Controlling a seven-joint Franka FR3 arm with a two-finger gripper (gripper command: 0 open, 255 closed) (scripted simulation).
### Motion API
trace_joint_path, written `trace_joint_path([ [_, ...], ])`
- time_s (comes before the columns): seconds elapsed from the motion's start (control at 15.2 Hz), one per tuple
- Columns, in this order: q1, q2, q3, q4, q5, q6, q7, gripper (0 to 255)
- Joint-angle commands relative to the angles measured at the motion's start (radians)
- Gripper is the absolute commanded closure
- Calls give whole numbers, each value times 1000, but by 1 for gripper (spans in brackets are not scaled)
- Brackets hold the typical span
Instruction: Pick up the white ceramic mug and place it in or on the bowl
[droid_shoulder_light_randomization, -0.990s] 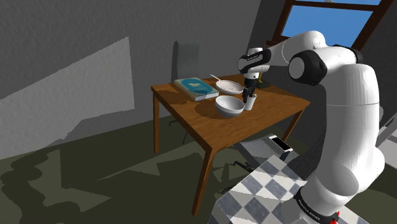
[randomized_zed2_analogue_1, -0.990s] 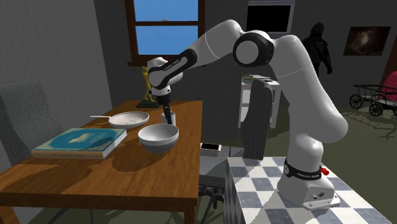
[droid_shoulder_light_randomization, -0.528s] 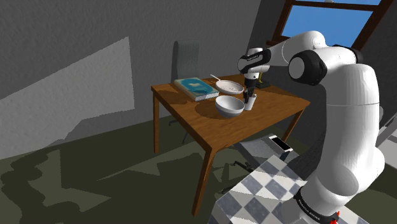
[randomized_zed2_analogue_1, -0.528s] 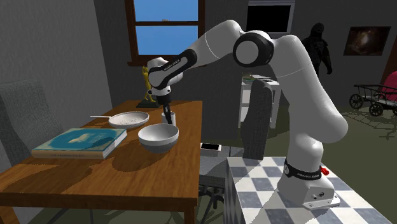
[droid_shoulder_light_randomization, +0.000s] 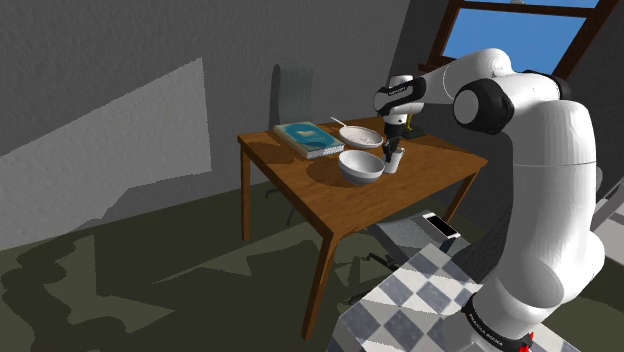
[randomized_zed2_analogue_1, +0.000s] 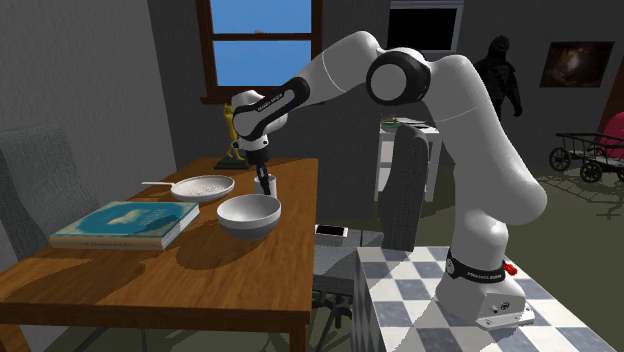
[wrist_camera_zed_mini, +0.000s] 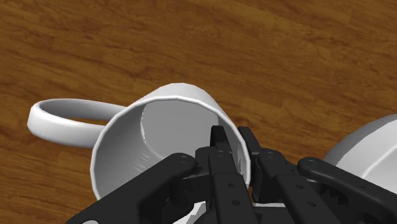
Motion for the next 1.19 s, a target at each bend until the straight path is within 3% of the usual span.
trace_joint_path([
  [0.0, 0, -5, -1, 6, -2, -11, 0, 255],
  [1.12, 0, -62, -14, 153, -21, -211, -6, 255],
])
